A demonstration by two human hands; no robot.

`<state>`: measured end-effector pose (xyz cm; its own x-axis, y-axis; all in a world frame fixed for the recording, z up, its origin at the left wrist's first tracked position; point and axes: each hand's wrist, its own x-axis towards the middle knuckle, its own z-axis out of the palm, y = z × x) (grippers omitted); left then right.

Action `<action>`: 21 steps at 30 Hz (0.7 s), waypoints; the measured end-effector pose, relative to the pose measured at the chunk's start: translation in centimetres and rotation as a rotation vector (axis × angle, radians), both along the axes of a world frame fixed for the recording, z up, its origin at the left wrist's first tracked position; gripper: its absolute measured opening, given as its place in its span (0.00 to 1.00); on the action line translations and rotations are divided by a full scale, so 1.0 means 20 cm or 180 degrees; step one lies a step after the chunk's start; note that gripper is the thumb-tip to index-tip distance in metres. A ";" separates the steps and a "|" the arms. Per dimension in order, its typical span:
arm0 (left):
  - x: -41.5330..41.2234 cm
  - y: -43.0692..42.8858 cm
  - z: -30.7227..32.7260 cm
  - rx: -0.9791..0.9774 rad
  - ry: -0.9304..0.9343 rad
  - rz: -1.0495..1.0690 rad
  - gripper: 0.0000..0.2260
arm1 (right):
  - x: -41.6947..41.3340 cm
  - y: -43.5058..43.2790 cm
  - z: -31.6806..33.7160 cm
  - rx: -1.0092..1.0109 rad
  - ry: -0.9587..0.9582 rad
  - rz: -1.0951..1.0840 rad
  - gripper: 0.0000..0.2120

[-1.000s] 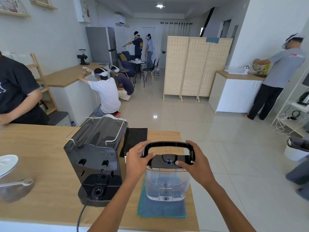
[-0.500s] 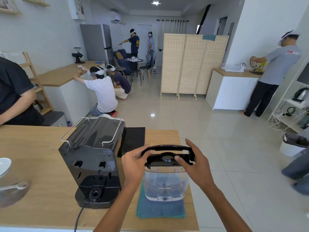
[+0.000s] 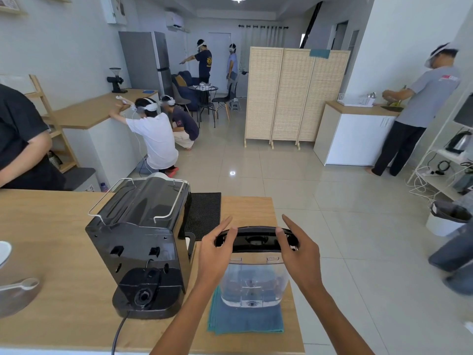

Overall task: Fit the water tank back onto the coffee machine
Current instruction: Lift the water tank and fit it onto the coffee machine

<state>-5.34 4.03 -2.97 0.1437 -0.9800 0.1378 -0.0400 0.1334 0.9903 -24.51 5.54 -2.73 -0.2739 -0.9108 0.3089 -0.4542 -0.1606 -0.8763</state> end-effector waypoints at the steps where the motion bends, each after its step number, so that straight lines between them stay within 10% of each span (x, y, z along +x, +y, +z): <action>1: 0.00 0.00 -0.01 0.0025 -0.0031 -0.0043 0.17 | 0.00 0.00 -0.01 0.0015 -0.0022 0.0057 0.21; 21: -0.01 0.10 -0.15 -0.0479 -0.1690 0.0043 0.26 | 0.05 0.08 -0.28 -0.0100 0.0730 0.0094 0.28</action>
